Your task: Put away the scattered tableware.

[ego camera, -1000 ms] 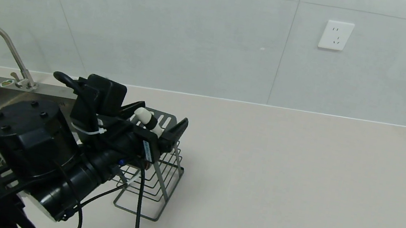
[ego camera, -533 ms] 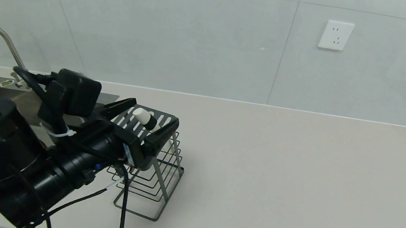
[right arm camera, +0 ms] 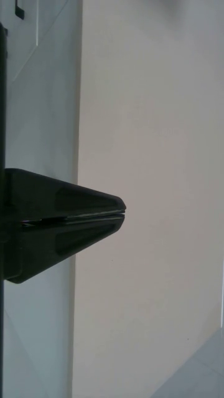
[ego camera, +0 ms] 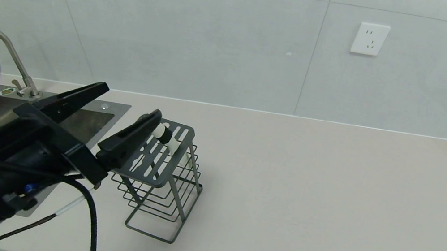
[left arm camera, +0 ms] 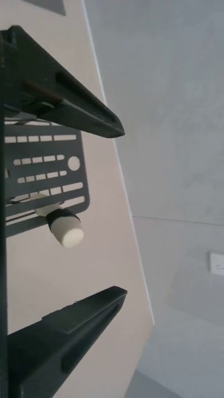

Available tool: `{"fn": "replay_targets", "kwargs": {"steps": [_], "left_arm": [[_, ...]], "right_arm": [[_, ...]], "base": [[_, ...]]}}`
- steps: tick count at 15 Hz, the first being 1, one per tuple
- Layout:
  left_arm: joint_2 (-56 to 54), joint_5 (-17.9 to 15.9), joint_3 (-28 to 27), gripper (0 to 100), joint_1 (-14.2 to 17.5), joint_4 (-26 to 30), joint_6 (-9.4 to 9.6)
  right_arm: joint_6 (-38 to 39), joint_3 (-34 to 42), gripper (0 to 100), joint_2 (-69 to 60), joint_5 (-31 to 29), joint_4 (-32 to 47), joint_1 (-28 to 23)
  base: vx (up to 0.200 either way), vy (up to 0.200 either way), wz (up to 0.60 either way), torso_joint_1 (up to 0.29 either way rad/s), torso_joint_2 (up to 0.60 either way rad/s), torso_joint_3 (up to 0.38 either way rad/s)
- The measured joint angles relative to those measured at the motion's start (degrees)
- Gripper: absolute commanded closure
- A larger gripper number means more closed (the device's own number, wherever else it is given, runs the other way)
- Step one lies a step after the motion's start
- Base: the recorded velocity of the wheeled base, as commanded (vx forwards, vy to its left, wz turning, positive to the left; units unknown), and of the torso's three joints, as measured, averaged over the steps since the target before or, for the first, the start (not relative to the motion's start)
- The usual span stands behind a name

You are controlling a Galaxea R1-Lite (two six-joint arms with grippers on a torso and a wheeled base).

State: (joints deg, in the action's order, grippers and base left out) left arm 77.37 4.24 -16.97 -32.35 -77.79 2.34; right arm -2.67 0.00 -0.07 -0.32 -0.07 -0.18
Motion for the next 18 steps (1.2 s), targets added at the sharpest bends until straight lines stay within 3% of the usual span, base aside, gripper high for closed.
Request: {"fn": "replay_targets", "kwargs": {"steps": [5, 8, 10, 13, 16, 18], "left_arm": [[-8.5, -0.1, 4.2, 0, 0.0, 0.1, 0.12], [-14.9, -0.1, 12.5, 0, 1.3, 0.8, -0.23], [-21.0, -0.1, 15.7, 0, 3.4, 4.9, -0.82], [-35.2, -0.1, 16.8, 0, 7.5, 21.4, -0.43], [-53.9, -0.2, 16.3, 0, 12.6, 46.1, -0.05], [-63.9, -0.1, 16.1, 0, 16.6, 54.6, -0.16]], "right_arm": [[0.0, 0.0, 100, 0.0, 0.0, 0.0, 0.0], [2.0, 0.0, 100, 0.0, 0.0, 0.0, 0.0], [2.2, 0.0, 100, 0.0, 0.0, 0.1, 0.0], [2.2, 0.0, 100, 0.0, 0.0, 0.1, 0.0], [2.2, 0.0, 100, 0.0, 0.2, 0.1, 0.0], [2.2, 0.0, 100, 0.0, 0.2, 0.1, 0.0]], "base": [[0.000, 0.000, 0.00, 0.000, 0.00, 0.000], [0.000, 0.000, 0.00, 0.000, 0.00, 0.000], [0.000, 0.000, 0.00, 0.000, 0.00, 0.000], [0.000, 0.000, 0.00, 0.000, 0.00, 0.000], [0.000, 0.000, 0.00, 0.000, 0.00, 0.000], [0.000, 0.000, 0.00, 0.000, 0.00, 0.000]]}}
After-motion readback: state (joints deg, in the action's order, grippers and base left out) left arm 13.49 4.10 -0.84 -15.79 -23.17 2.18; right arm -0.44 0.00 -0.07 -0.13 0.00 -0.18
